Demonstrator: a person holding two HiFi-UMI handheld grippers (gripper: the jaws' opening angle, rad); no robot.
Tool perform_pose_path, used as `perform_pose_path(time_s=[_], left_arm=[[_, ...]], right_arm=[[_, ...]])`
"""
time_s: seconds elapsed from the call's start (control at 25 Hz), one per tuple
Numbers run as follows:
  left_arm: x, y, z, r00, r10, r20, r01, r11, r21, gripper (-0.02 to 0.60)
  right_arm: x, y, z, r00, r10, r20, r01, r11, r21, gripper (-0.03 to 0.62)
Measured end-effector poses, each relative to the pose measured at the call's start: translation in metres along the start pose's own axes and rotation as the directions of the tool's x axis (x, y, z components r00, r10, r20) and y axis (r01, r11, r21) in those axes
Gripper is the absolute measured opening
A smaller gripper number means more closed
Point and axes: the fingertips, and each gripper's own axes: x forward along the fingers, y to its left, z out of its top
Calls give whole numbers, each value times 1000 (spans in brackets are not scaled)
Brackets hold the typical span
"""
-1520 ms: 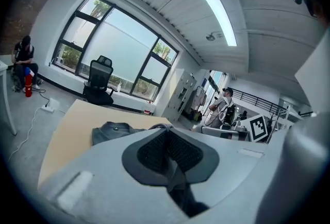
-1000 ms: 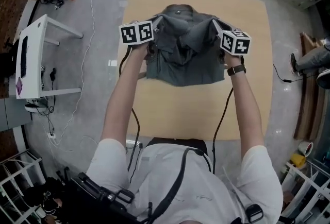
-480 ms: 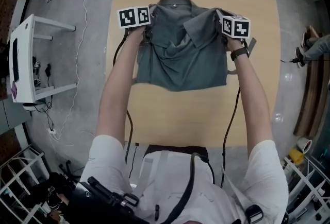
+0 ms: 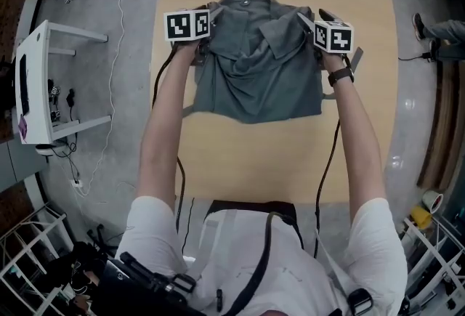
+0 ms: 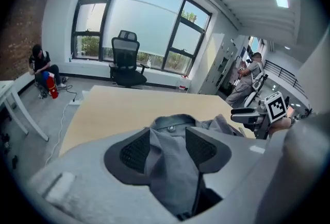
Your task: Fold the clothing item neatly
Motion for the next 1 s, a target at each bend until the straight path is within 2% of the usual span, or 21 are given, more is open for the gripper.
perform_pose_path(time_s=[0.16, 0.32, 0.48, 0.56, 0.6, 0.68, 0.84, 0.92, 1.0], left_arm=[[-38, 0, -5, 999, 22, 34, -23, 999, 26, 227], [-91, -23, -9, 994, 0, 108, -7, 998, 67, 224], [-155, -66, -18, 970, -91, 227, 73, 994, 87, 214], [-188, -78, -28, 951, -91, 296, 74, 995, 69, 192], [-204, -82, -34, 941, -82, 328, 68, 996, 56, 172], [-233, -90, -49, 922, -73, 381, 64, 997, 37, 88], [-291, -118, -73, 884, -115, 454, 97, 993, 63, 7], [-319, -137, -85, 868, -142, 476, 106, 989, 103, 0], [-339, -156, -100, 862, -165, 479, 102, 983, 153, 0]], right_arm=[[-45, 16, 6, 997, -2, 77, 2, 1000, 5, 310], [-102, 43, 11, 986, 7, 168, -9, 1000, 13, 233], [-170, 79, 4, 964, -21, 266, 6, 998, 55, 76], [-200, 105, -4, 948, -27, 318, -2, 996, 89, 5], [-214, 119, -8, 941, -25, 339, -10, 995, 102, 5], [-240, 148, -18, 929, -11, 369, -29, 994, 103, 5], [-288, 213, -31, 893, 107, 437, -145, 988, 56, 5], [-310, 239, -41, 875, 135, 464, -177, 983, 48, 5], [-330, 261, -55, 869, 136, 476, -177, 983, 42, 5]])
